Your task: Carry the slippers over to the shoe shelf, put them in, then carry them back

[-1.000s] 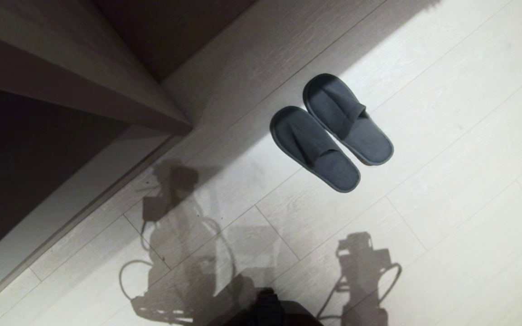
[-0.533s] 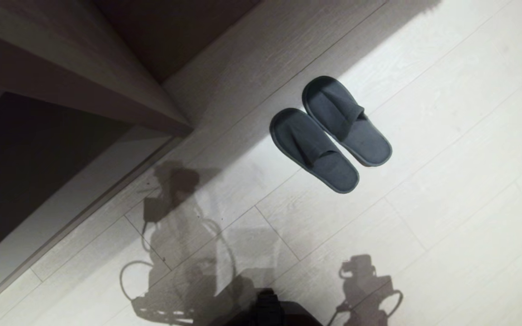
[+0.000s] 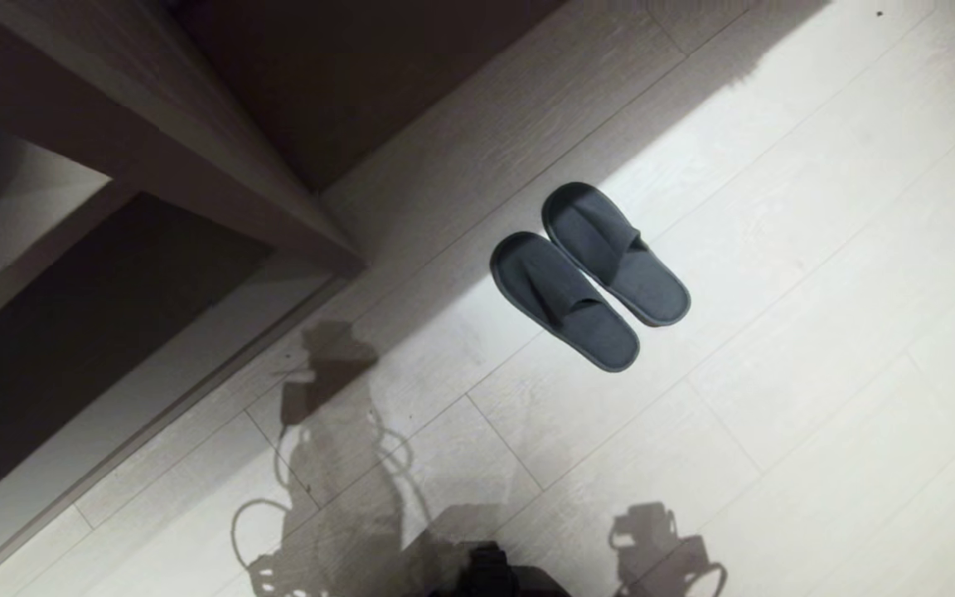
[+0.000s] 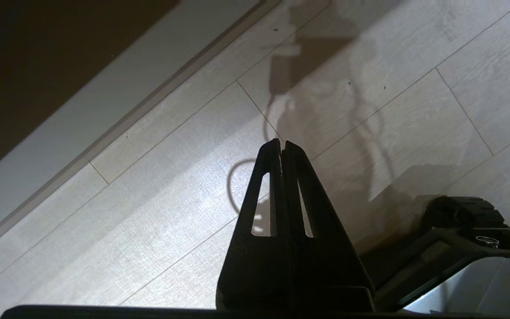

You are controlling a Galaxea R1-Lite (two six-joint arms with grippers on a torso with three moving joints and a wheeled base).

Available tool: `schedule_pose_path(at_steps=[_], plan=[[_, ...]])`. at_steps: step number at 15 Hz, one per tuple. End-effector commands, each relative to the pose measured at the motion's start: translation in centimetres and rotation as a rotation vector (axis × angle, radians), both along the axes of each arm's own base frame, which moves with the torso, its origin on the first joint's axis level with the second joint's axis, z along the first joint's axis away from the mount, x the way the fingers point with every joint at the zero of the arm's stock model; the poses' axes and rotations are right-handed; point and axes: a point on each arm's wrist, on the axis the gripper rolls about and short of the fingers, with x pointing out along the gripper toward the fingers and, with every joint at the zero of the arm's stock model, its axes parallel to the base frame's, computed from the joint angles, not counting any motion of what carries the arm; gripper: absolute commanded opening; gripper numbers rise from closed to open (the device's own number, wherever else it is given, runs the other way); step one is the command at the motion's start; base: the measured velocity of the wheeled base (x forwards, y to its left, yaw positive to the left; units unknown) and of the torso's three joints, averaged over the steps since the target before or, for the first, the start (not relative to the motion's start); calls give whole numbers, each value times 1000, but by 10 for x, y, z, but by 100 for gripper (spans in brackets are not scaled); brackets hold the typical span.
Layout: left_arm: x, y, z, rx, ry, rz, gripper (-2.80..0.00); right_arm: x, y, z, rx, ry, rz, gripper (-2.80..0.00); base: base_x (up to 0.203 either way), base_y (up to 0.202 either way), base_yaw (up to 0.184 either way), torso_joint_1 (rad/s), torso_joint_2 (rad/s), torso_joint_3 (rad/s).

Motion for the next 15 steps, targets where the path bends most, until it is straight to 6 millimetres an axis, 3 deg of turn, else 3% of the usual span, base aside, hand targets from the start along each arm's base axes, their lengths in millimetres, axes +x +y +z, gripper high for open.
schedule_pose_path(at_steps=[1, 15], plan=[[0, 0, 0, 2, -1, -1, -280, 0, 0, 0, 0, 4, 1, -280, 0, 0, 0, 2, 6, 203], [0, 0, 0, 2, 1, -1, -280, 0, 0, 0, 109, 6, -11, -280, 0, 0, 0, 2, 1, 202]])
